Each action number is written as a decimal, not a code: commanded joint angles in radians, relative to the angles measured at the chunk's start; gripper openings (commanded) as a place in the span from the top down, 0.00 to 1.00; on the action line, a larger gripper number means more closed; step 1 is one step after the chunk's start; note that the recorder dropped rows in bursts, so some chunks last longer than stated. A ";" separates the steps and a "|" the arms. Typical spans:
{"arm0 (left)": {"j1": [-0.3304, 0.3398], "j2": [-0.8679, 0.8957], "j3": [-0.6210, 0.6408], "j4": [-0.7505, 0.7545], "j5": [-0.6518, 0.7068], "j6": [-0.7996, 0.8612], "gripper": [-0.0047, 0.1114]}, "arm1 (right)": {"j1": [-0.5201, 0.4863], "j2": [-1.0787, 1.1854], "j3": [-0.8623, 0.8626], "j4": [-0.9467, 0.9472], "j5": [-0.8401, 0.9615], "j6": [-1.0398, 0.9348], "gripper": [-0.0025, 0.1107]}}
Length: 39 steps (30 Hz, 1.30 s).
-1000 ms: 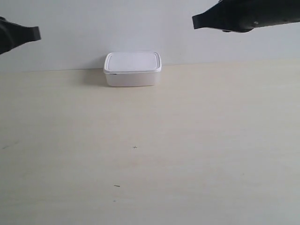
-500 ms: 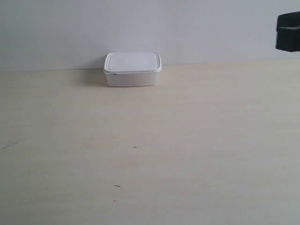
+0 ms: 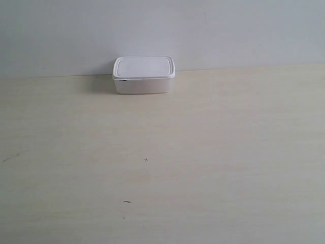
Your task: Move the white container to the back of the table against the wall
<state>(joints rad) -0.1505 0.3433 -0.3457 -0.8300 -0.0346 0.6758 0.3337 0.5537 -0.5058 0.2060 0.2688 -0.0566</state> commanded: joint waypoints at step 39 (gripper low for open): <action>0.002 -0.029 0.058 0.030 0.301 0.053 0.96 | 0.003 0.032 0.126 0.046 -0.517 0.005 0.98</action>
<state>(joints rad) -0.1505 0.3166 -0.3046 -0.8043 0.3134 0.7248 0.3337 0.6009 -0.4204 0.2623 -0.0506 -0.0531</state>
